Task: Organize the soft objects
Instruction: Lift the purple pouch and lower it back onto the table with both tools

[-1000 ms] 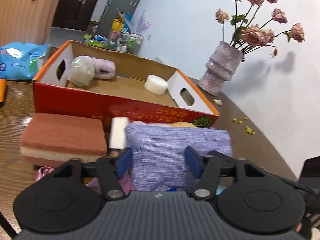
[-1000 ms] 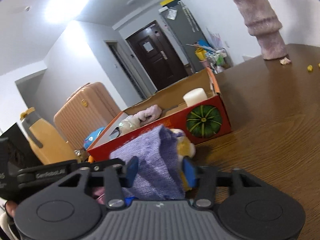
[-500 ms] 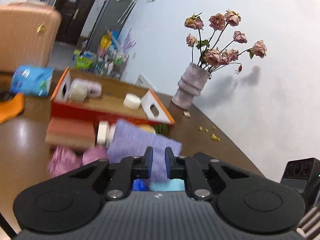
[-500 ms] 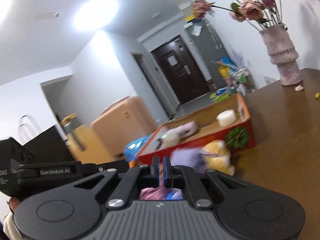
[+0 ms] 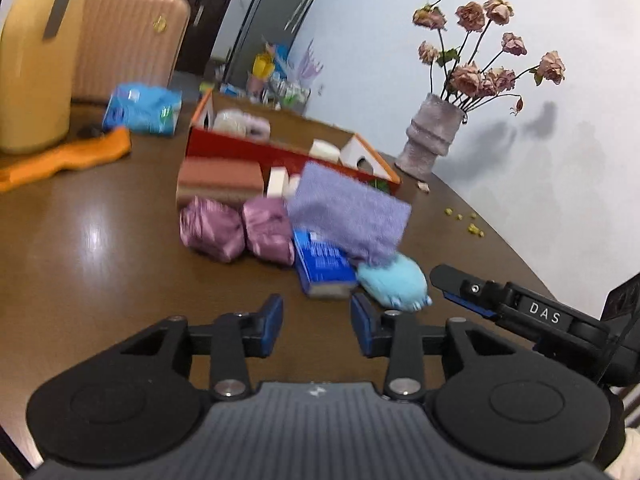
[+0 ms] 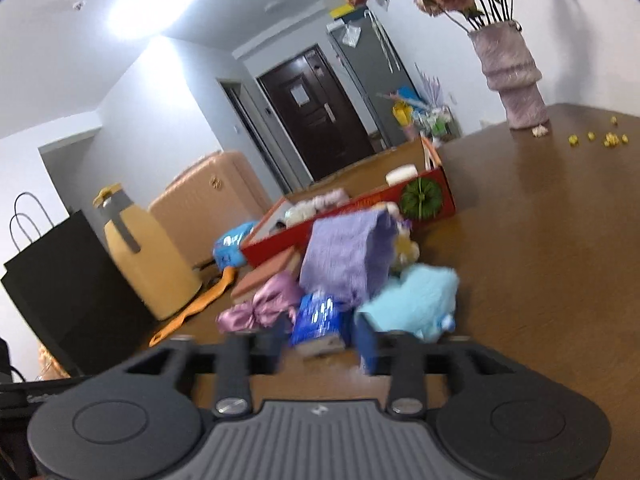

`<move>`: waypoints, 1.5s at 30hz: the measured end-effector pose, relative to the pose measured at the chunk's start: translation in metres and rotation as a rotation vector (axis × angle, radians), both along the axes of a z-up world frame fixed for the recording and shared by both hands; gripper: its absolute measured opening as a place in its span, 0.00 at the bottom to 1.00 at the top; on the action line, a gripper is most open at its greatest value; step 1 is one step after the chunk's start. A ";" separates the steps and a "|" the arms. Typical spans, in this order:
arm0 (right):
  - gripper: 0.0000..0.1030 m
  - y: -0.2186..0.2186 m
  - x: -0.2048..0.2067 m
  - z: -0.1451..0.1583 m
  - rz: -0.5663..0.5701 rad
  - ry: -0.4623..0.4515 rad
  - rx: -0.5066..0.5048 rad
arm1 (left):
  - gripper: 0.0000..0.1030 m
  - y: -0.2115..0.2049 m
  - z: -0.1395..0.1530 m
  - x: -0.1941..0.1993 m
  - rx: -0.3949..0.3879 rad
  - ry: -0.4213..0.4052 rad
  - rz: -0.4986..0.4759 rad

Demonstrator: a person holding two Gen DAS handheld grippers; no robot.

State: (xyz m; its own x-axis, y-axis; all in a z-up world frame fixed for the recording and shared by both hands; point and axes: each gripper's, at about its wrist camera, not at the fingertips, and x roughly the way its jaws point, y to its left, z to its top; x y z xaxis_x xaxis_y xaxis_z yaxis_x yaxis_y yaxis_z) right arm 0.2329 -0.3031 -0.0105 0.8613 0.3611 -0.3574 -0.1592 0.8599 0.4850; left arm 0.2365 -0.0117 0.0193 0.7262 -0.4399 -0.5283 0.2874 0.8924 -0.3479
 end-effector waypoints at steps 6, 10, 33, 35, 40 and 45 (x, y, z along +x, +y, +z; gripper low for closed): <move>0.53 0.002 0.060 -0.010 -0.037 -0.010 -0.038 | 0.54 -0.006 0.003 0.021 0.043 -0.040 0.025; 0.49 0.001 0.094 -0.021 -0.098 0.019 -0.047 | 0.60 -0.004 -0.003 0.026 0.053 -0.024 0.037; 0.07 0.045 0.002 0.003 0.357 0.191 0.107 | 0.62 0.078 -0.017 -0.023 -0.177 0.037 0.137; 0.10 0.045 0.002 -0.012 0.291 0.248 0.015 | 0.62 0.068 -0.026 -0.023 -0.170 0.061 0.108; 0.36 0.053 -0.011 -0.010 0.216 0.183 -0.134 | 0.62 0.052 -0.041 -0.022 -0.137 0.082 0.084; 0.36 0.071 -0.012 -0.016 0.140 0.110 -0.187 | 0.42 0.049 -0.055 -0.024 -0.117 0.100 0.089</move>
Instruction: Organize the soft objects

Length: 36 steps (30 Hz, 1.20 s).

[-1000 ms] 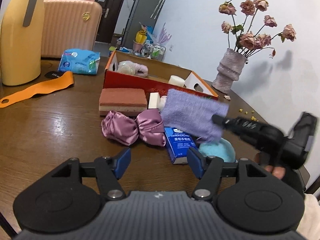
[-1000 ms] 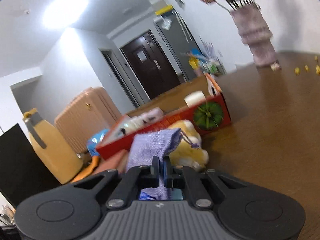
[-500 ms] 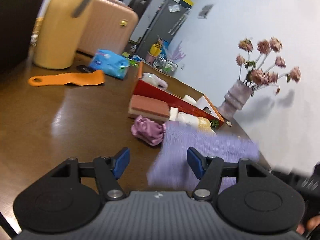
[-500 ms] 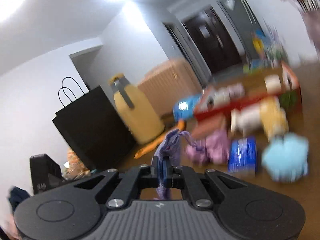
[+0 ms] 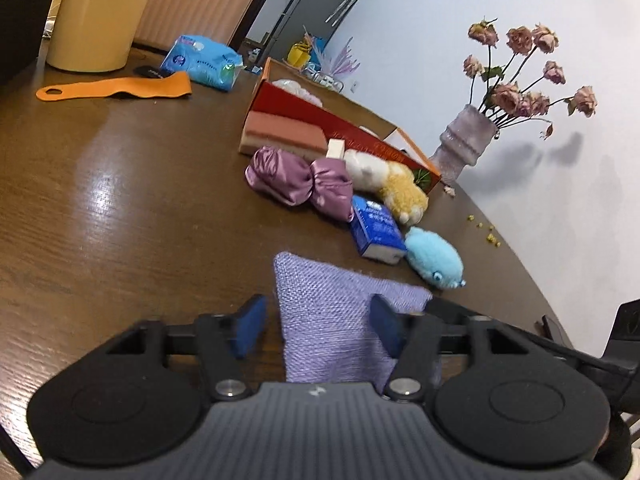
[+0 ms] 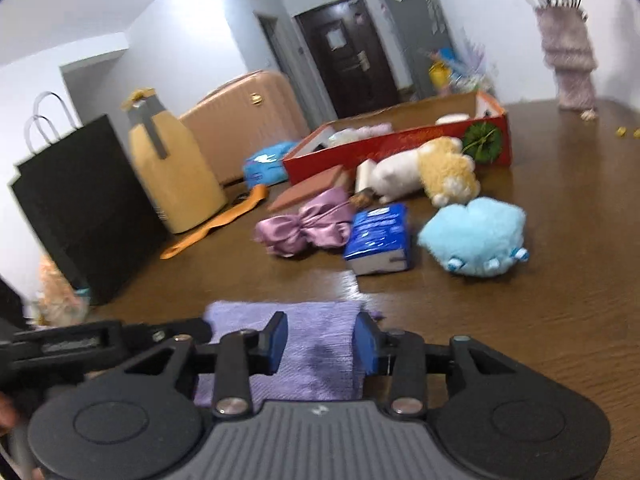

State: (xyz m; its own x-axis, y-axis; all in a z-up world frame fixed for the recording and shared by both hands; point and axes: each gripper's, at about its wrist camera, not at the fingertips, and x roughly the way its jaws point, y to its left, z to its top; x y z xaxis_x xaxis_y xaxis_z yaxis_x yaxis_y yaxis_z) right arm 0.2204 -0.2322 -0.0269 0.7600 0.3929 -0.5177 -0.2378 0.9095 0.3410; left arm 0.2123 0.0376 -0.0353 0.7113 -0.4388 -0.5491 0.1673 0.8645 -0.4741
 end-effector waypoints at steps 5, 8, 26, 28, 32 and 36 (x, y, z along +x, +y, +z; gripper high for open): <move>0.36 0.034 0.001 -0.013 -0.025 -0.038 -0.197 | 0.25 0.001 -0.004 -0.002 0.013 -0.005 0.012; 0.35 0.046 -0.003 -0.018 -0.022 -0.059 -0.266 | 0.20 0.001 -0.006 0.000 0.050 0.009 0.039; 0.14 0.050 -0.013 -0.025 0.002 -0.098 -0.307 | 0.26 0.009 -0.005 0.005 -0.125 0.041 0.017; 0.12 0.049 -0.013 -0.024 0.004 -0.098 -0.303 | 0.20 0.005 -0.005 0.008 -0.120 0.036 0.012; 0.04 0.039 -0.014 -0.020 -0.014 -0.094 -0.260 | 0.12 0.004 -0.005 0.007 -0.154 0.006 -0.014; 0.04 0.027 -0.010 -0.013 -0.020 -0.086 -0.201 | 0.08 0.005 -0.005 0.013 -0.200 0.013 -0.027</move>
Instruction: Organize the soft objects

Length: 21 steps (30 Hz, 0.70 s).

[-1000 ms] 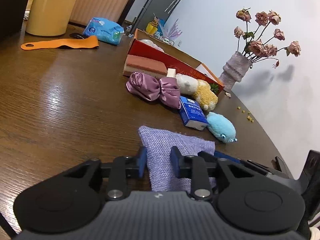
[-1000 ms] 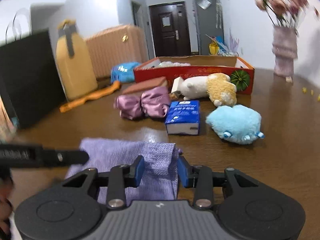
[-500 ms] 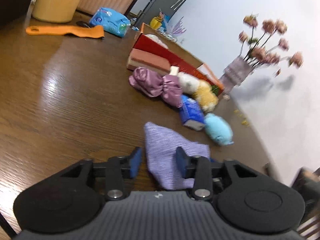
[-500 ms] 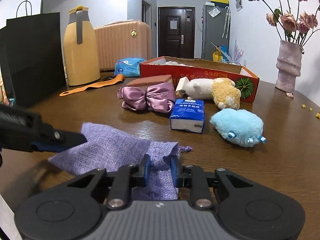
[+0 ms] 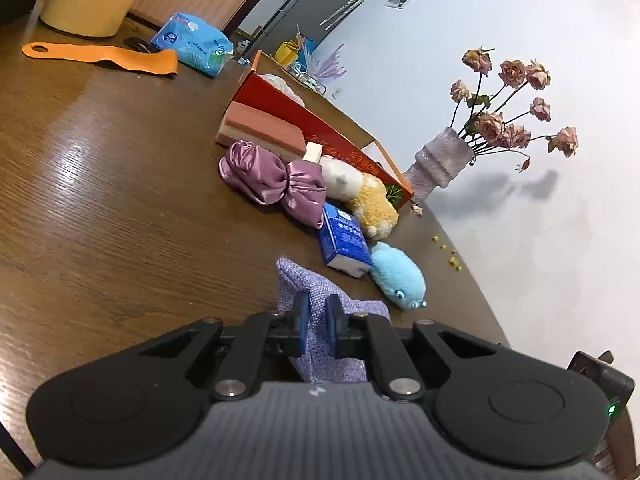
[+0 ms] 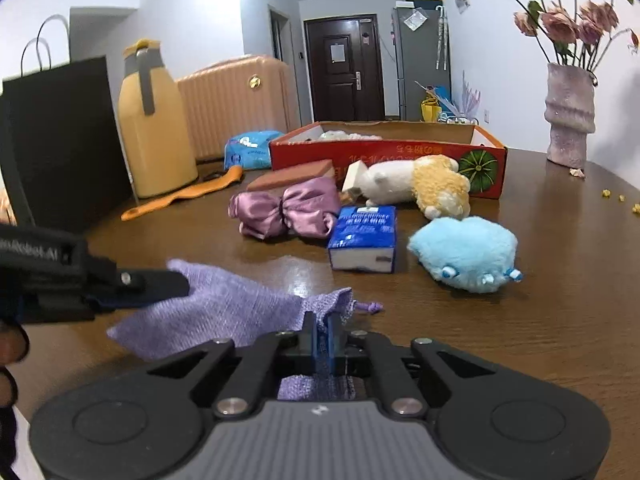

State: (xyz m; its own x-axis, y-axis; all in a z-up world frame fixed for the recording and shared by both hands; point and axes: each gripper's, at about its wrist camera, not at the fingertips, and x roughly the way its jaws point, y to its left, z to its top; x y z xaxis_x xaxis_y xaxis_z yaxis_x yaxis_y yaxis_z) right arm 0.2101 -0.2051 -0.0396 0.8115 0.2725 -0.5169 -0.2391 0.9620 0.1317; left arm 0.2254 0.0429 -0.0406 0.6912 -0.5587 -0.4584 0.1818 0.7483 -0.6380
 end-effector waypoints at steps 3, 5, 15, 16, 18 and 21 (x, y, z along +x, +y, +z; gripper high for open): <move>0.04 -0.008 0.004 0.017 0.003 -0.033 0.045 | 0.08 -0.001 0.016 0.012 -0.030 -0.036 -0.027; 0.04 -0.014 0.013 0.035 0.004 -0.078 0.050 | 0.08 -0.003 0.035 0.032 -0.034 -0.074 -0.044; 0.03 -0.038 0.189 0.122 0.024 -0.147 0.102 | 0.08 -0.038 0.124 0.226 0.151 -0.208 -0.089; 0.03 -0.037 0.211 0.122 0.019 -0.131 0.100 | 0.08 -0.040 0.122 0.243 0.175 -0.202 -0.076; 0.03 -0.035 0.257 0.116 0.011 -0.081 0.115 | 0.08 -0.045 0.114 0.279 0.227 -0.175 -0.059; 0.03 -0.025 0.312 0.096 -0.004 -0.016 0.087 | 0.09 -0.053 0.095 0.318 0.344 -0.143 -0.031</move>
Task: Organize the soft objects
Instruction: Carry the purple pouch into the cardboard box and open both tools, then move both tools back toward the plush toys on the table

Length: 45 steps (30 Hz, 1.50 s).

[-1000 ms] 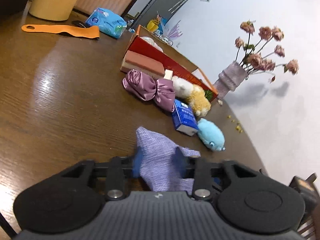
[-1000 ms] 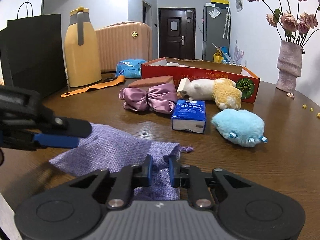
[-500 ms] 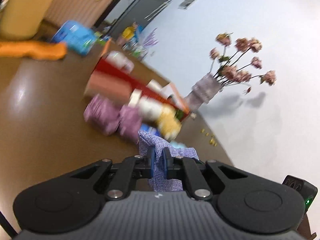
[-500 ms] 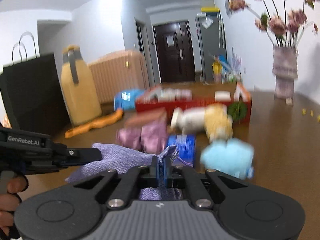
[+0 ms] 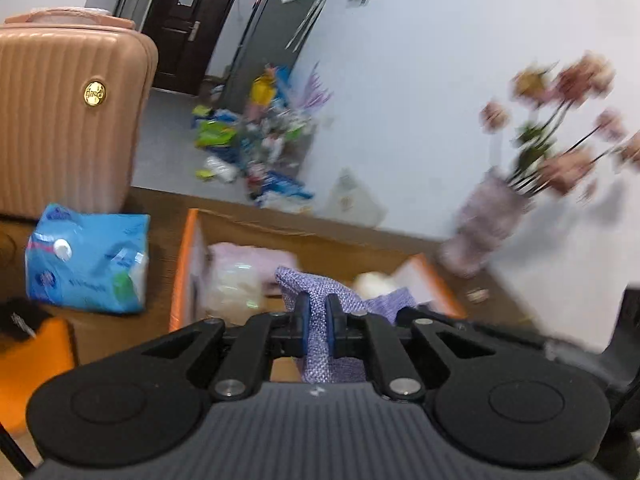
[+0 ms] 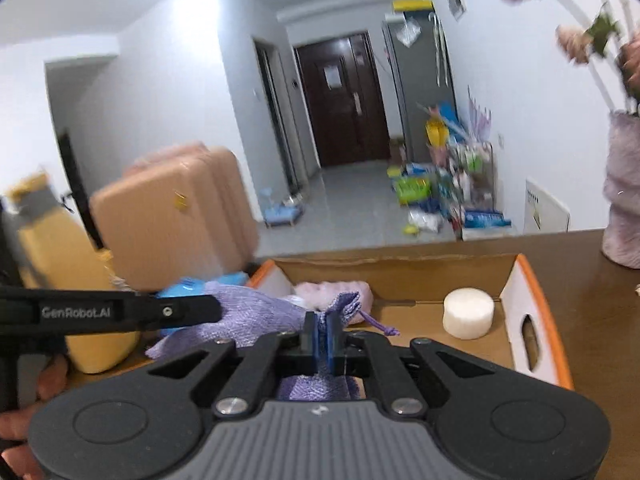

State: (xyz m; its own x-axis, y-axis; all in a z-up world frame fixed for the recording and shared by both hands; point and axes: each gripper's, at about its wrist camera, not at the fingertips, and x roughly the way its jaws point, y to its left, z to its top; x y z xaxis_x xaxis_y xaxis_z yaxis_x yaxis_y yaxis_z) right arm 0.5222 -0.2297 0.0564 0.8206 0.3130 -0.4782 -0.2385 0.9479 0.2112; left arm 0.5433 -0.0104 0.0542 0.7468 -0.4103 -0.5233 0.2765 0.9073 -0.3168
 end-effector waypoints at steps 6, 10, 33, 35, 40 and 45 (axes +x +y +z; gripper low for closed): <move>0.05 0.024 0.053 -0.047 -0.005 0.131 -0.102 | 0.22 -0.017 -0.038 0.020 0.266 0.026 0.032; 0.16 0.029 0.053 -0.064 0.032 0.174 -0.106 | 0.37 -0.010 -0.034 0.013 0.250 0.001 0.042; 0.59 -0.045 -0.205 0.059 0.003 -0.150 -0.117 | 0.69 0.006 0.058 -0.253 0.282 -0.307 0.058; 0.64 -0.044 -0.233 0.056 0.001 -0.177 -0.107 | 0.71 0.005 0.052 -0.284 0.283 -0.325 0.063; 0.68 -0.037 -0.304 0.036 -0.031 -0.221 -0.096 | 0.75 0.004 0.029 -0.350 0.272 -0.333 0.094; 0.69 -0.030 -0.360 0.009 -0.045 -0.197 -0.055 | 0.76 0.013 0.007 -0.403 0.249 -0.300 0.139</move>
State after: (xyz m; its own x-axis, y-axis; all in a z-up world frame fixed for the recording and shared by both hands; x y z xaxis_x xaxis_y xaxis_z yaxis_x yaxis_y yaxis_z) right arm 0.1625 -0.2602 0.0650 0.9126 0.2512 -0.3226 -0.2268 0.9675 0.1119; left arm 0.1405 0.0025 0.0614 0.9207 -0.1829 -0.3449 0.1924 0.9813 -0.0068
